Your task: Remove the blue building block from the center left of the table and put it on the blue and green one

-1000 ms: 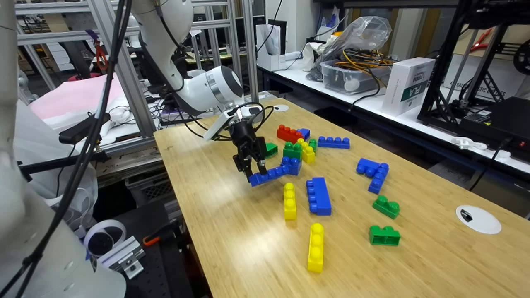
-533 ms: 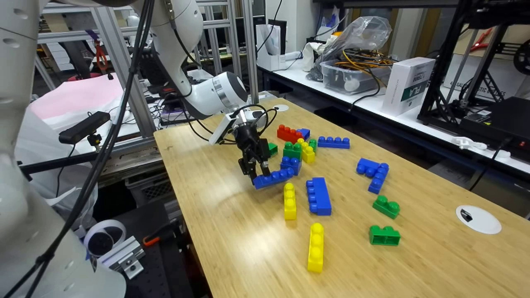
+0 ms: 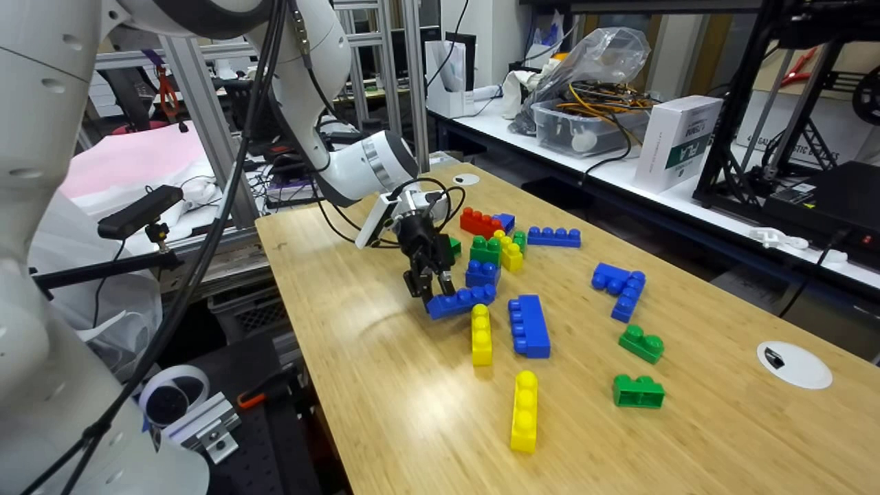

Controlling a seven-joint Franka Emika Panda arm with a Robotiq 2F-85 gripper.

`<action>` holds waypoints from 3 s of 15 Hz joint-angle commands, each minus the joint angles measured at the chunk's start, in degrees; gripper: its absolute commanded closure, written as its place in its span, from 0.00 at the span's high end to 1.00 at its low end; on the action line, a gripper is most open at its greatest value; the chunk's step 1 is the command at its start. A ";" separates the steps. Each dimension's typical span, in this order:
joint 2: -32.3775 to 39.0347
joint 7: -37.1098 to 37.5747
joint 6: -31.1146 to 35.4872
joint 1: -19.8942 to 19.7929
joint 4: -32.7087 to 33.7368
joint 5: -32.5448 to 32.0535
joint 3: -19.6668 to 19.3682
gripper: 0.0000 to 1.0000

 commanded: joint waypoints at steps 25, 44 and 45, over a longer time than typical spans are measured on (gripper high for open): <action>7.81 2.24 -23.17 -0.24 9.40 2.73 -2.03 0.38; 11.53 1.55 -22.79 1.86 13.25 6.96 -0.29 0.38; 12.14 1.47 -22.88 1.77 13.53 6.95 -0.51 0.38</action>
